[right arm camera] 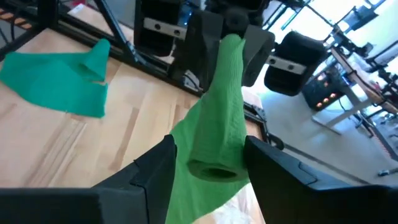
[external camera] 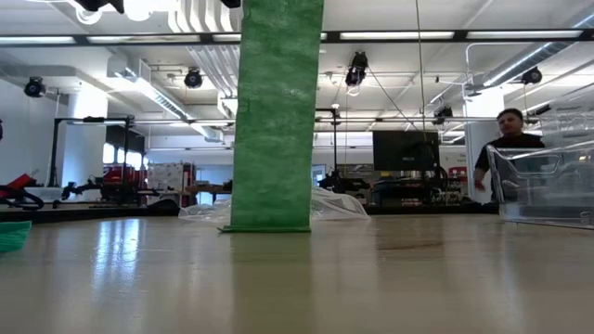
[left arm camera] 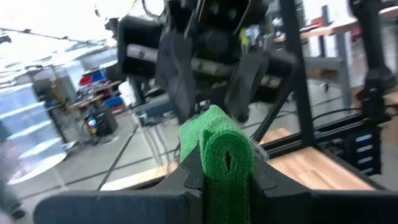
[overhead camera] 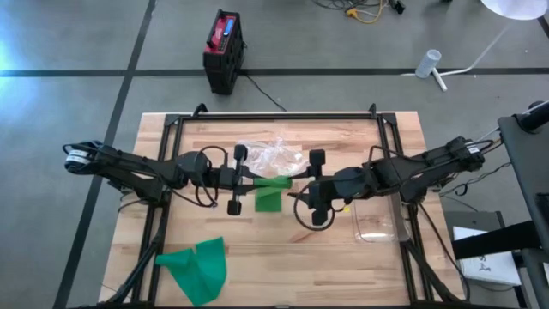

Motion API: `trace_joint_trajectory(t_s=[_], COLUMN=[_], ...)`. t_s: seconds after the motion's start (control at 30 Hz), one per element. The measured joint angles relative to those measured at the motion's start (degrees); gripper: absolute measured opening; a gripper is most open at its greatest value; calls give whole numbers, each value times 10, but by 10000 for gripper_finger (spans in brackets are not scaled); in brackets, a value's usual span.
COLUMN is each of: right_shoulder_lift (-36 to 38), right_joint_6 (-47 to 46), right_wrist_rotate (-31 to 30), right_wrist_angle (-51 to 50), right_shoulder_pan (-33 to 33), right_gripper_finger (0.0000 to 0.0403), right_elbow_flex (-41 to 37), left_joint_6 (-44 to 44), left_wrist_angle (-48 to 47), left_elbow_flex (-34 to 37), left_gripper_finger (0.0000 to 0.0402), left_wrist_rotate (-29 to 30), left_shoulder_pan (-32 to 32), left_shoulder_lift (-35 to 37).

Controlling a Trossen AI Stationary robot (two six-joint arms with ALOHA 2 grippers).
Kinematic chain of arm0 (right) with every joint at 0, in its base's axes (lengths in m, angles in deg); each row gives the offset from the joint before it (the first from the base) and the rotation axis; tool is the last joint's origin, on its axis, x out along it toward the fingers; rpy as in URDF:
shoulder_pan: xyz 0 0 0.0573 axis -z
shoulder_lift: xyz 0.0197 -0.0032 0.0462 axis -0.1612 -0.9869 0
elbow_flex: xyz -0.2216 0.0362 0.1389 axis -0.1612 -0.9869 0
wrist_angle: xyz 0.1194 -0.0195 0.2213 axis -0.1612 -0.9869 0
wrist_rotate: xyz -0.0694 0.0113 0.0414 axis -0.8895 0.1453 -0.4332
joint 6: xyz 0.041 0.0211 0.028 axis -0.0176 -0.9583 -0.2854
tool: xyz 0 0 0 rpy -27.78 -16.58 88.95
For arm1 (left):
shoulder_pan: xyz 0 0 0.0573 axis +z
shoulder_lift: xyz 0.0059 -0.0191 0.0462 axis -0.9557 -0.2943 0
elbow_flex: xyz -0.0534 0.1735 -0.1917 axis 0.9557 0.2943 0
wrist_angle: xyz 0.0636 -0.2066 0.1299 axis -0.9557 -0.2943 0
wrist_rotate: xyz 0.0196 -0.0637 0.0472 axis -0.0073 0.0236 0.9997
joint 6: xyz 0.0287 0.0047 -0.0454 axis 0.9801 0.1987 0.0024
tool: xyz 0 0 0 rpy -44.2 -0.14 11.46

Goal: Roll bandage
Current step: Roll the green bandage

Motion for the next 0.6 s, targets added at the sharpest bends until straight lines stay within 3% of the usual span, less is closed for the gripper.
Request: trace_joint_trajectory(t_s=[0.1, 0.3, 0.5, 0.6], right_shoulder_lift=[-7, -12, 2, 12], right_joint_6=[9, 22, 22, 19], right_wrist_rotate=[10, 141, 85, 96], right_wrist_angle=[-4, -38, -44, -10], right_shoulder_pan=[-2, -7, -20, -27], right_gripper_finger=[183, 185, 175, 166], right_elbow_flex=[0, -1, 10, 17], left_joint_6=[18, 99, 248, 284], left_wrist_angle=[0, 2, -45, -46], left_elbow_flex=[0, 0, 0, 0], left_gripper_finger=[28, 25, 24, 25], left_wrist_rotate=[-39, -133, -130, -103], left_shoulder_pan=[-1, -21, -61, -74], left_shoulder_lift=[1, 2, 2, 1])
